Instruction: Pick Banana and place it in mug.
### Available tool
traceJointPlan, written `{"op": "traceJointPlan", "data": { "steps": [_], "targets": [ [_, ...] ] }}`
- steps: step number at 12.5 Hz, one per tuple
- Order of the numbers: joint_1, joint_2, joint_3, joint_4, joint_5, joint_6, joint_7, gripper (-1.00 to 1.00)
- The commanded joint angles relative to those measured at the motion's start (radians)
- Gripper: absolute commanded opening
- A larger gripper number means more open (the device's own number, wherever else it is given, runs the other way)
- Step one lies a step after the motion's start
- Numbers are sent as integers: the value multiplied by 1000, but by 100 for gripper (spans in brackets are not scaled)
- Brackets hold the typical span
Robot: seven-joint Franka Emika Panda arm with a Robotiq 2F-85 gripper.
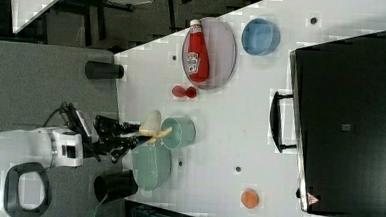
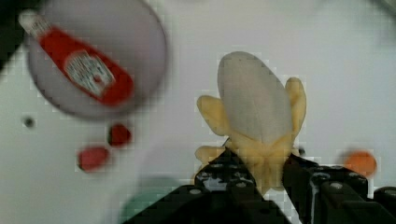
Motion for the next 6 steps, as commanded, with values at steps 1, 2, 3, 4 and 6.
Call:
{"op": "traceJointPlan", "data": {
  "steps": [1, 2, 3, 4, 6],
  "targets": [
    [54, 33, 137, -28, 49, 3, 169, -46],
    [57, 45, 177, -29, 70, 19, 210, -46],
    [58, 61, 214, -29, 89, 46, 256, -46],
    [60, 82, 248, -30, 91, 71, 305, -46],
    [61, 138, 310, -37, 91, 137, 423, -46]
  ]
}}
